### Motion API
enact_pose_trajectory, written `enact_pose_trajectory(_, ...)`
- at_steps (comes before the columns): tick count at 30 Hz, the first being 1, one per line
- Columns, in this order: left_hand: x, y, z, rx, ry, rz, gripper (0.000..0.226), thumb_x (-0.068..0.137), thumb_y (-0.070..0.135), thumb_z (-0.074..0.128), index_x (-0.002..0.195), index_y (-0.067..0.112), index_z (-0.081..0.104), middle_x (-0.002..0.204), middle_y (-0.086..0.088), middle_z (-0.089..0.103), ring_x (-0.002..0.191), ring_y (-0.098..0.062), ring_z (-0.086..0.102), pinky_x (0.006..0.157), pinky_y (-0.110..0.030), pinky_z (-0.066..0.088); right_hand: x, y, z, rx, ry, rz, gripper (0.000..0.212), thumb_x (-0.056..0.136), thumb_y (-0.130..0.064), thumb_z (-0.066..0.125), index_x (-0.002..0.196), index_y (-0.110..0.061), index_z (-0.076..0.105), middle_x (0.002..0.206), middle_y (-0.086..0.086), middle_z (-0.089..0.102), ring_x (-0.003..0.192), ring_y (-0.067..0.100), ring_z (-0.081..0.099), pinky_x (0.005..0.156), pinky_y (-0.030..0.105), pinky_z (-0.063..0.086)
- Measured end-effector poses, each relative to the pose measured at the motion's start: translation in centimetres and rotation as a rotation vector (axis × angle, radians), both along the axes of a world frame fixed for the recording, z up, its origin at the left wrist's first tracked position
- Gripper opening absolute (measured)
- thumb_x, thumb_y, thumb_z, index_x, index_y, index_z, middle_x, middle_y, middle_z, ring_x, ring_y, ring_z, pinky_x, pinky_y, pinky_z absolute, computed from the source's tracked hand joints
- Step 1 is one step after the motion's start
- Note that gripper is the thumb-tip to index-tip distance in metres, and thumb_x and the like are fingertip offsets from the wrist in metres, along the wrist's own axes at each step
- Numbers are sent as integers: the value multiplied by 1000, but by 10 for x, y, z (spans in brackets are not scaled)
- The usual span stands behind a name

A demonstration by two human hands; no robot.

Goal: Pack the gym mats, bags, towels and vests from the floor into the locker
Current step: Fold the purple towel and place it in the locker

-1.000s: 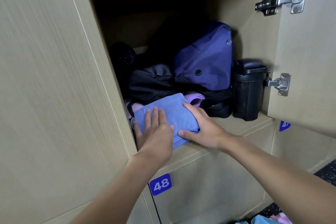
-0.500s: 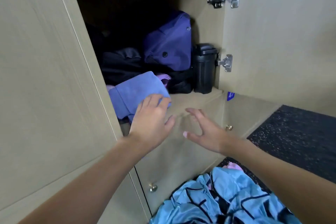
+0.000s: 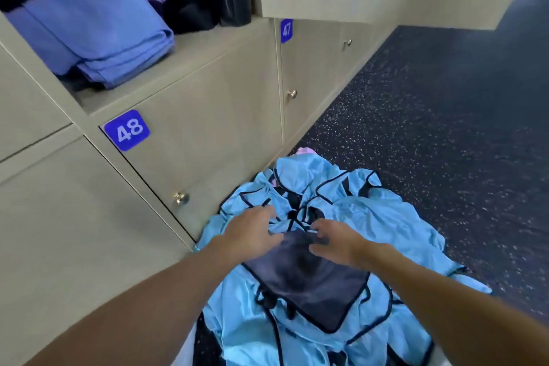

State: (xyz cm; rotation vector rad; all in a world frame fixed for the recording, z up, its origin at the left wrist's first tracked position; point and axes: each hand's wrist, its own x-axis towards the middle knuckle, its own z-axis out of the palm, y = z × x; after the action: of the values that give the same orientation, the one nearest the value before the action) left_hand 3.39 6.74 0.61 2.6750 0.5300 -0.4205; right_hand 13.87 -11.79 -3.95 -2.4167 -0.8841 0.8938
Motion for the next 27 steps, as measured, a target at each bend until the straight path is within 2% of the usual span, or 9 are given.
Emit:
enact_pose_trajectory(4,-8,-8,-50,15,90,-34,58,92,44,63,142,21,44,146,-4,39,136,-28,40,108,-44,38,-14,-28,-48,-125,1,-22,66,88,-42,67,144,-18,43,145,4,47,132,24,44,106,37,40)
enact_pose_trajectory(7,-7,-5,-67,113,74,-46,67,93,47,61,150,28,32,157,-4,28,144,-27,29,114,-45,27,-11,-39,-67,-134,-81,-98,76,85,-48,67,149,-24,35,150,2,38,138,25,35,111,43,35)
enact_pose_trajectory(11,1,3,-78,176,20,37,48,94,41,61,137,29,45,127,1,58,125,-23,50,104,-42,31,-1,-44,-77,-143,-192,-198,79,90,-49,62,154,-28,22,154,2,33,143,26,27,114,42,29)
enact_pose_trajectory(14,0,8,-77,142,-21,52,8,95,28,62,89,24,62,89,1,64,100,-25,62,89,-37,35,4,-45,-82,-215,-135,-221,86,91,-52,61,157,-28,11,157,4,32,144,29,27,114,45,26)
enact_pose_trajectory(16,-2,10,-74,102,-56,23,25,95,23,62,71,20,54,74,0,60,83,-24,61,78,-34,39,8,-45,-82,-226,-108,-255,81,92,-49,61,156,-26,15,151,6,40,139,32,34,110,45,30)
enact_pose_trajectory(18,-2,14,-70,22,-134,27,17,95,22,61,79,18,59,78,-1,62,80,-23,61,73,-35,46,14,-45,-77,-238,-156,-291,57,95,-43,58,145,-22,37,135,8,55,129,32,45,103,41,32)
enact_pose_trajectory(20,-1,15,-59,-56,-202,66,15,96,22,61,82,21,57,77,2,61,75,-21,59,69,-37,48,18,-44,-68,-245,-232,-287,23,98,-36,54,115,-20,55,115,7,64,117,30,52,95,38,31)
enact_pose_trajectory(21,0,16,-52,-71,-222,76,16,96,21,60,81,23,56,75,3,60,73,-20,58,68,-36,47,19,-44,-63,-228,-252,-289,15,99,-33,52,102,-19,55,108,6,64,112,30,54,92,38,31)
enact_pose_trajectory(27,11,28,22,14,-360,69,5,93,23,63,88,21,62,84,-2,66,81,-27,61,74,-38,50,33,-34,10,170,-198,-378,21,99,-19,53,80,-16,44,78,0,51,84,30,53,67,32,31)
